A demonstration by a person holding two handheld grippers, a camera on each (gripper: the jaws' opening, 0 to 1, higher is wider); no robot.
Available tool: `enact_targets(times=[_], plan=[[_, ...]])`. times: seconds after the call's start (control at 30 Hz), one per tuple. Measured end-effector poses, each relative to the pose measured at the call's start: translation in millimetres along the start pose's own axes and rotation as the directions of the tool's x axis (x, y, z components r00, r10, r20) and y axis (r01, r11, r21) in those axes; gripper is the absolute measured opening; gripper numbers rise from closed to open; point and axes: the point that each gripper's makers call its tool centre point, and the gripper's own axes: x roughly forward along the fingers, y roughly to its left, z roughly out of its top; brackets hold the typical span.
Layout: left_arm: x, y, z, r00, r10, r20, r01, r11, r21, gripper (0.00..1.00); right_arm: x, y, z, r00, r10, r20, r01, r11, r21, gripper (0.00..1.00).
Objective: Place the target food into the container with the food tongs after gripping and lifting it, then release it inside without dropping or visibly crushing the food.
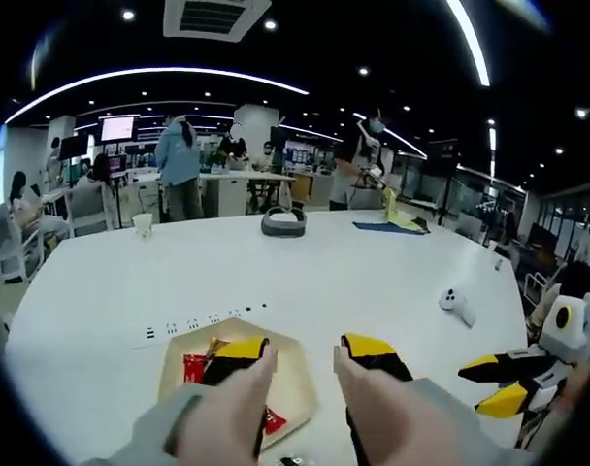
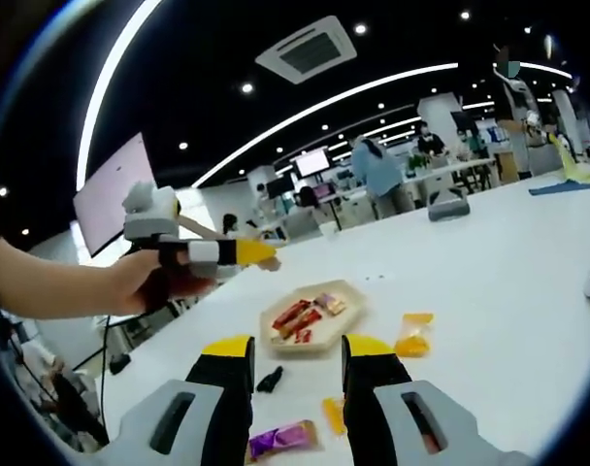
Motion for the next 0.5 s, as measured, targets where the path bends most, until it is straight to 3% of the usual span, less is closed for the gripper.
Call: enact_targets(times=[0.5], plan=[[-4.0,-8.2,-3.4,1.000,-0.020,0.003,0.020,1.000,-0.024,0.28,-4.5,-6.1,0.9,1.000,-0.026,0.007,0.026,1.000,0.008,0.35]])
